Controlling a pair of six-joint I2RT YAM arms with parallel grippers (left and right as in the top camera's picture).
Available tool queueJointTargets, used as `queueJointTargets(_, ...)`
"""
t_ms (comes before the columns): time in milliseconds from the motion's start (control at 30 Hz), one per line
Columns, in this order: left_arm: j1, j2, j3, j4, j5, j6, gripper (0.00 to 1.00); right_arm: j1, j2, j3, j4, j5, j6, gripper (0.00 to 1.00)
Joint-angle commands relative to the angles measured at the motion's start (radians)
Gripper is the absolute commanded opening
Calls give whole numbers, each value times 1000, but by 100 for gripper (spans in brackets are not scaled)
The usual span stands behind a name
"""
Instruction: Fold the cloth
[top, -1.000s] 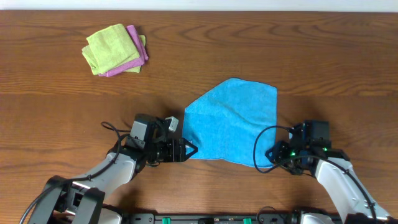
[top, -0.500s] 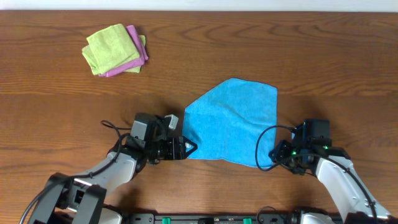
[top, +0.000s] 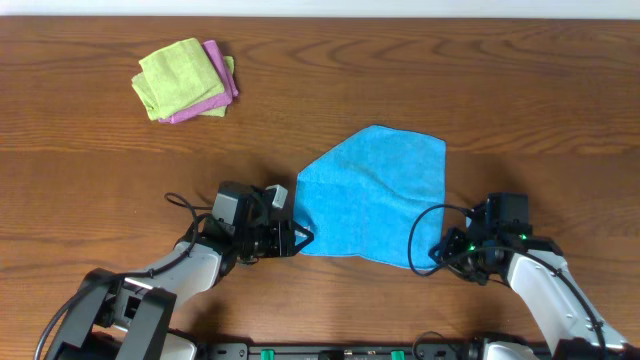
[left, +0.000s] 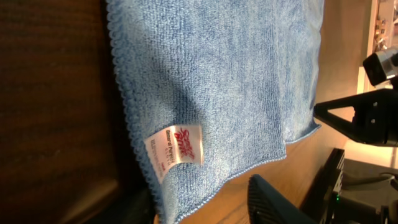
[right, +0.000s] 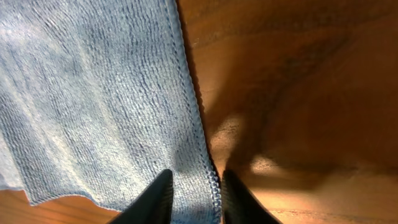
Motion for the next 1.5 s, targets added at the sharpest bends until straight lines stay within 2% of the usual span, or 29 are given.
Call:
queueJointTargets(0, 2, 8, -1, 0, -11, -16, 44, -3, 10, -15, -2, -5, 11, 14)
queueJointTargets(33, 2, 8, 0, 0, -11, -16, 41, -3, 10, -15, 0, -7, 11, 10)
queueJointTargets(67, 2, 8, 1, -1, -11, -16, 33, -3, 10, -15, 2, -7, 11, 3)
queueJointTargets(133, 2, 8, 5, -1, -11, -16, 11, -3, 10, -15, 11, -7, 11, 1)
queueJointTargets(167, 2, 8, 8, -1, -11, -17, 6, -3, 10, -15, 14, -11, 10, 1)
queueJointTargets(300, 2, 8, 32, -1, -13, -57, 6, -3, 10, -15, 53, -56, 0, 1)
queueJointTargets(767, 2, 8, 136, -3, 41, -71, 6, -3, 10, 51, 74, -136, 1, 1)
queueJointTargets(1133, 4, 8, 242, -14, 66, -91, 6, -3, 10, 231, -11, -137, 8, 2)
queueJointTargets(1367, 53, 8, 349, -61, 88, -81, 6, -3, 10, 314, -57, -135, 11, 2)
queueJointTargets(1467, 63, 8, 358, -122, 94, -42, 6, -3, 10, 320, -100, -92, 11, 1)
